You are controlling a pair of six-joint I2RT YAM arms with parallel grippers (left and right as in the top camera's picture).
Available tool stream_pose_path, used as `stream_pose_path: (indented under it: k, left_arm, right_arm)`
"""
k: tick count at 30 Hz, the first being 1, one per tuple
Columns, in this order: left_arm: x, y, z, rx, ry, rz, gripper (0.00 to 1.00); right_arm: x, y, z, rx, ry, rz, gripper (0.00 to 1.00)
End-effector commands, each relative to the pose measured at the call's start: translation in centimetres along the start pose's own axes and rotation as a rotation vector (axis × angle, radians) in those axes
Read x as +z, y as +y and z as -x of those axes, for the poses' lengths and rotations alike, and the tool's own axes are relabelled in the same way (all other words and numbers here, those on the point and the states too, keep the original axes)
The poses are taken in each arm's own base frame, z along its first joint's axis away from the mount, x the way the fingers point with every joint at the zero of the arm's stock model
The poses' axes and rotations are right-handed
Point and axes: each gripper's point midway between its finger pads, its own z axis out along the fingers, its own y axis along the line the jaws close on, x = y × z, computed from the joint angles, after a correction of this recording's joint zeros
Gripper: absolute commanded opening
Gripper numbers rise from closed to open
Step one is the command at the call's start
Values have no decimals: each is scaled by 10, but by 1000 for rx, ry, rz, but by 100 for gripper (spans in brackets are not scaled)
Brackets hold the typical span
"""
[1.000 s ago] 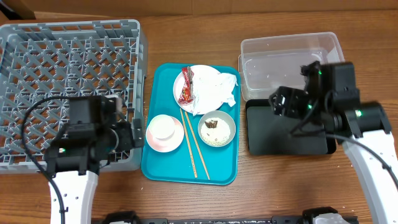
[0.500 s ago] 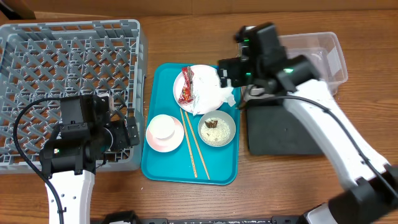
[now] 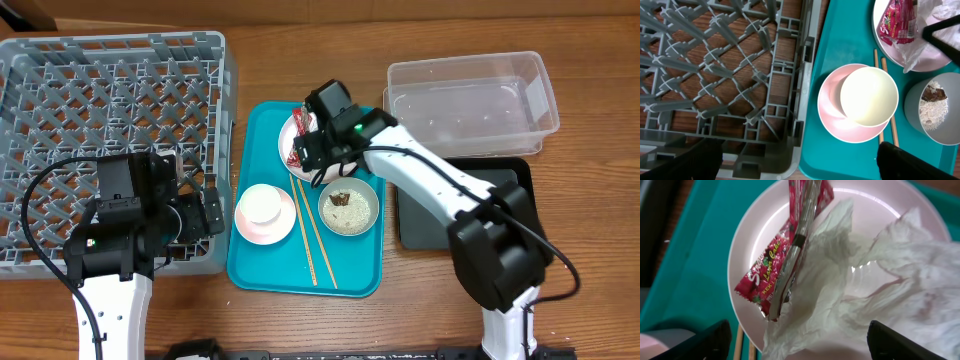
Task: Sort waste into correct bins and load items into the dishwasher
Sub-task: 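Move right gripper to the white plate and grasp the red wrapper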
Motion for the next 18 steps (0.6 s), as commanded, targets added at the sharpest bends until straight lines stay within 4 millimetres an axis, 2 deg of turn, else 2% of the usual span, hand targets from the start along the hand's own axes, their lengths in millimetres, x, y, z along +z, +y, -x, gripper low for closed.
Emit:
stream_pose_path:
  k: [1, 4, 7, 14, 16, 18]
  left_arm:
    - [-5, 0, 7, -6, -19, -1, 100]
    - [-5, 0, 7, -6, -18, -1, 100]
    - [-5, 0, 7, -6, -17, 0, 100]
    - [-5, 0, 6, -6, -16, 0, 100]
    - [-5, 0, 6, -6, -16, 0, 100]
    - [-5, 0, 6, -6, -16, 0, 100]
  right_arm:
    - [17, -1, 2, 71, -5, -22, 86]
    - [28, 1, -1, 93, 1, -21, 79]
    - [37, 1, -4, 118, 8, -24, 62]
    - [38, 2, -4, 147, 4, -21, 34]
    - [38, 2, -5, 179, 10, -23, 20]
    - [38, 3, -6, 188, 14, -15, 16]
